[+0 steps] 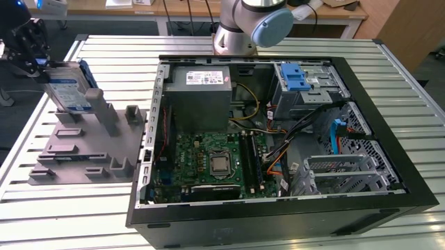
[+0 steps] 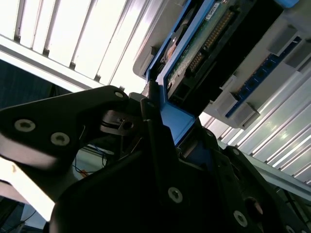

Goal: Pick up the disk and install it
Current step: 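Pick up the disk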

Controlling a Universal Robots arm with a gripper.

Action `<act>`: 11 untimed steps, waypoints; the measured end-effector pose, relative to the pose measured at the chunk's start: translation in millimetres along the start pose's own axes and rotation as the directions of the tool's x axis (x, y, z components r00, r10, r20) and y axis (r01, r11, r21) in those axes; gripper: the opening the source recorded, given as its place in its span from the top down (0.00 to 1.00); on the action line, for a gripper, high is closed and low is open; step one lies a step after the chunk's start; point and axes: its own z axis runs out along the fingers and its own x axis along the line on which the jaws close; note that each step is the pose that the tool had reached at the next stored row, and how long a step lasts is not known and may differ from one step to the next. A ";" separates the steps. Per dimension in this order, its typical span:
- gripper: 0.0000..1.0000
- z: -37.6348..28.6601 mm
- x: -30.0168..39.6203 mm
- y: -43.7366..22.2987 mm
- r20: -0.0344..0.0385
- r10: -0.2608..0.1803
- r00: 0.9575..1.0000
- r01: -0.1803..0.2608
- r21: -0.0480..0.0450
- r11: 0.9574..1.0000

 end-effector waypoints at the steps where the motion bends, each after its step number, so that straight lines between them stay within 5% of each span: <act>1: 0.64 -0.5 0.0 0.0 0.000 0.000 1.000 0.000 0.000 1.000; 11: 0.64 -4.4 -0.1 0.1 0.000 0.000 1.000 0.000 0.000 1.000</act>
